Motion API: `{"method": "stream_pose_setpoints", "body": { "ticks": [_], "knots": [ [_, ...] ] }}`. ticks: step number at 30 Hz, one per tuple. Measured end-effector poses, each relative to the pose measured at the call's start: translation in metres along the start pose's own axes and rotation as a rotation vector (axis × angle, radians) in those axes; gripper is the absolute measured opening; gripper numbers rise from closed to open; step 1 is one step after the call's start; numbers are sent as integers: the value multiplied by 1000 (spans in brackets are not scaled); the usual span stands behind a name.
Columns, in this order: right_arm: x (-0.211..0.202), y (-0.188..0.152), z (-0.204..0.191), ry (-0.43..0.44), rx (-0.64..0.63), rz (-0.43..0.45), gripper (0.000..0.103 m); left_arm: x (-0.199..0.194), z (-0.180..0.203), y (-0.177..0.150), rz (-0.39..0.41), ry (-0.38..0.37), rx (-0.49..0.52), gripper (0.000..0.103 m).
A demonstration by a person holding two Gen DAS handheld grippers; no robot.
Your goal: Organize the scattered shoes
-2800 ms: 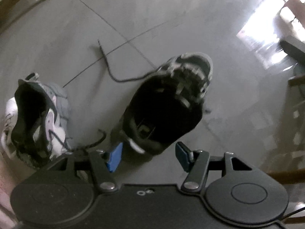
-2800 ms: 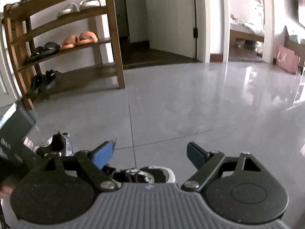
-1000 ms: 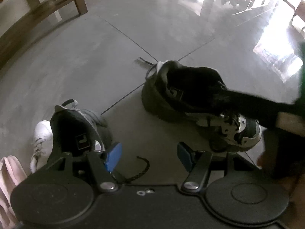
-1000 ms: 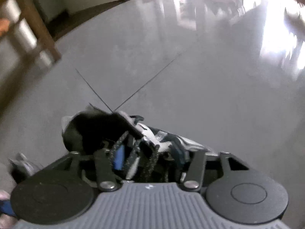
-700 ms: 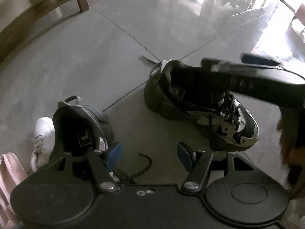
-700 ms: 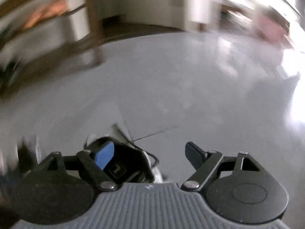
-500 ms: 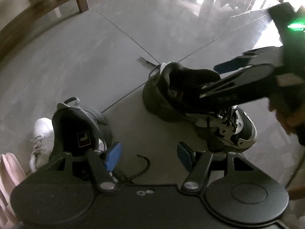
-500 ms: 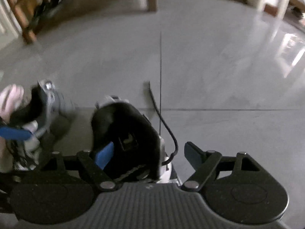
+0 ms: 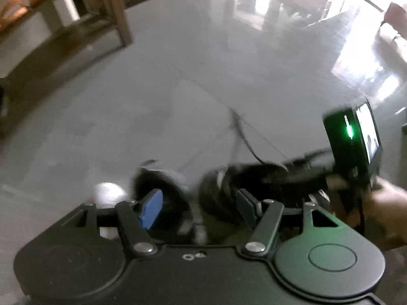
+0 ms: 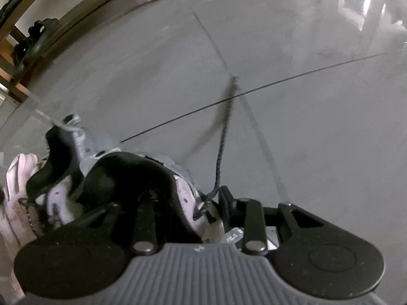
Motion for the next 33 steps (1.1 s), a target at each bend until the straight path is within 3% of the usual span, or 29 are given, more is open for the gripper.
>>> {"method": "stream_pose_setpoints", "body": {
  "ticks": [8, 13, 16, 18, 20, 21, 23, 25, 27, 29, 33],
  "knots": [
    [12, 6, 5, 40, 434, -49, 40, -22, -76, -8, 0, 135, -67, 65],
    [19, 15, -21, -26, 352, -38, 48, -22, -106, -19, -4, 179, -113, 65],
    [3, 14, -12, -56, 311, -23, 74, -14, -118, -35, -46, 174, -173, 65],
    [-8, 14, -12, -68, 304, 8, 74, -12, -126, -47, -71, 172, -212, 65],
    [-40, 8, -11, -86, 296, 97, 74, -14, -141, -63, -91, 183, -267, 65],
    [-51, 10, -17, -72, 273, 141, 76, -17, -151, -72, -100, 192, -304, 65],
    [-91, 22, -38, -5, 176, 310, 89, -22, -171, -92, -115, 222, -367, 65],
    [-109, 35, -67, 112, 54, 407, 94, -30, -192, -110, -119, 273, -430, 65],
    [-110, 45, -122, 289, -184, 433, 94, -37, -210, -126, -119, 318, -486, 65],
    [-103, 42, -175, 393, -424, 428, 94, -48, -229, -151, -121, 347, -587, 65],
    [-88, 19, -242, 425, -648, 349, 94, -56, -243, -178, -133, 373, -671, 65]
  ]
}}
Point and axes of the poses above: each gripper's, at about its wrist camera, not at the fingertips, and x roughly the way its jaws point, z to its right, y to its top, the point moved 8 cm from there along x, roughly the way its jaws point, and after that the axes turned 4 degrees about -y, right-handed, at the moved point
